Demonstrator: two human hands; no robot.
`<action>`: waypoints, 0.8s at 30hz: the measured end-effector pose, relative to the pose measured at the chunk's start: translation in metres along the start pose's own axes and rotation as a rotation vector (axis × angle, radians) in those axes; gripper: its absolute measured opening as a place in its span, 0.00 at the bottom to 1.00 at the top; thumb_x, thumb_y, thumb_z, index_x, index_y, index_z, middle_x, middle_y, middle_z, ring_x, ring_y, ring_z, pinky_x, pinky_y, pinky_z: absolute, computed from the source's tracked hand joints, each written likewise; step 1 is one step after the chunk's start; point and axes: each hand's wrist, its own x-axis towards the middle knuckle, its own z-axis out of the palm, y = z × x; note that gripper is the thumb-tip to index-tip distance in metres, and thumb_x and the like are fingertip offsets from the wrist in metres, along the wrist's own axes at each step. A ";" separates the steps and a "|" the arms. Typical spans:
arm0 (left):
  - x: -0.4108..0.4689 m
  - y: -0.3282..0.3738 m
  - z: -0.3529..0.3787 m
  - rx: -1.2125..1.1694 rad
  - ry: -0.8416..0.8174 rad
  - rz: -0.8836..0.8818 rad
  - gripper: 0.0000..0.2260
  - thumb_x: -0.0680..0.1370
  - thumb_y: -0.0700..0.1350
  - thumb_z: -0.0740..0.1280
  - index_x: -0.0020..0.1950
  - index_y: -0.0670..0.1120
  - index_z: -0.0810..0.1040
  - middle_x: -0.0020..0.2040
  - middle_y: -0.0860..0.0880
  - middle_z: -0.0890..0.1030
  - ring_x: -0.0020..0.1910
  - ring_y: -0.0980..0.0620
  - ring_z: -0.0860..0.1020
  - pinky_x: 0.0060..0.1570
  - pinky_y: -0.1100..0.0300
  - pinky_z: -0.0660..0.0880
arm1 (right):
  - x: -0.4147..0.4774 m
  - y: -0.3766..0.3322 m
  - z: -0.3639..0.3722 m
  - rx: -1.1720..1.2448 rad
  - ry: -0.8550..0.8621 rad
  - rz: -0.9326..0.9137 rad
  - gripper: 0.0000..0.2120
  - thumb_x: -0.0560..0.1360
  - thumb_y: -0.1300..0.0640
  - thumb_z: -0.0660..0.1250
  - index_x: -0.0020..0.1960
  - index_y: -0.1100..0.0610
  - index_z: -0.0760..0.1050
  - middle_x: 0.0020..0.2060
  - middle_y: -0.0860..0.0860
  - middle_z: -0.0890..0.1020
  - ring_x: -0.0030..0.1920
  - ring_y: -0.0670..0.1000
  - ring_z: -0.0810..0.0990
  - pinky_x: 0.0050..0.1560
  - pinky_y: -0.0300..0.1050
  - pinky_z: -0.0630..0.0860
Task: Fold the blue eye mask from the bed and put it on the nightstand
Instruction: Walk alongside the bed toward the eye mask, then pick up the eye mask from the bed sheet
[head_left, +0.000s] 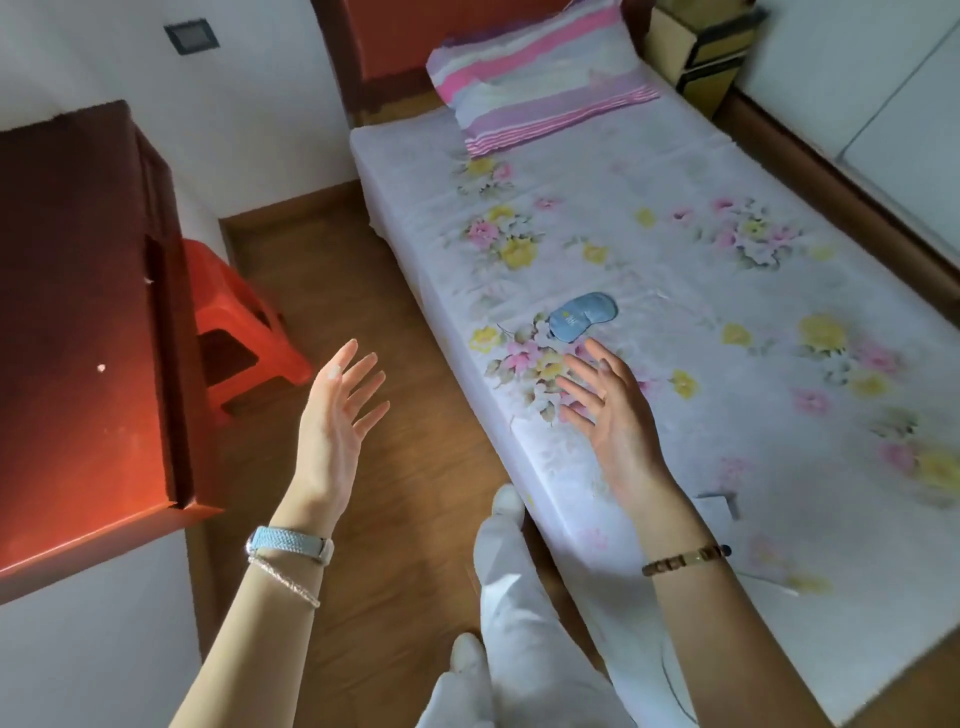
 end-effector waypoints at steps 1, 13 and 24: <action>0.016 0.000 0.010 0.007 -0.017 -0.016 0.19 0.83 0.52 0.55 0.73 0.50 0.70 0.69 0.47 0.76 0.67 0.48 0.76 0.67 0.44 0.70 | 0.012 -0.003 -0.004 0.016 0.026 -0.002 0.16 0.74 0.44 0.61 0.61 0.38 0.74 0.60 0.42 0.83 0.60 0.43 0.82 0.61 0.47 0.76; 0.210 -0.011 0.141 0.137 -0.206 -0.135 0.20 0.78 0.56 0.59 0.67 0.52 0.76 0.67 0.48 0.78 0.64 0.51 0.78 0.63 0.50 0.74 | 0.190 -0.046 -0.057 0.076 0.233 0.038 0.11 0.80 0.50 0.59 0.60 0.40 0.75 0.60 0.45 0.82 0.57 0.42 0.83 0.62 0.50 0.77; 0.357 -0.115 0.225 0.380 -0.285 -0.303 0.10 0.82 0.45 0.60 0.62 0.51 0.76 0.61 0.47 0.80 0.62 0.46 0.78 0.63 0.47 0.73 | 0.344 -0.003 -0.115 -0.017 0.381 0.246 0.13 0.82 0.50 0.59 0.66 0.48 0.70 0.60 0.50 0.79 0.58 0.52 0.80 0.61 0.50 0.75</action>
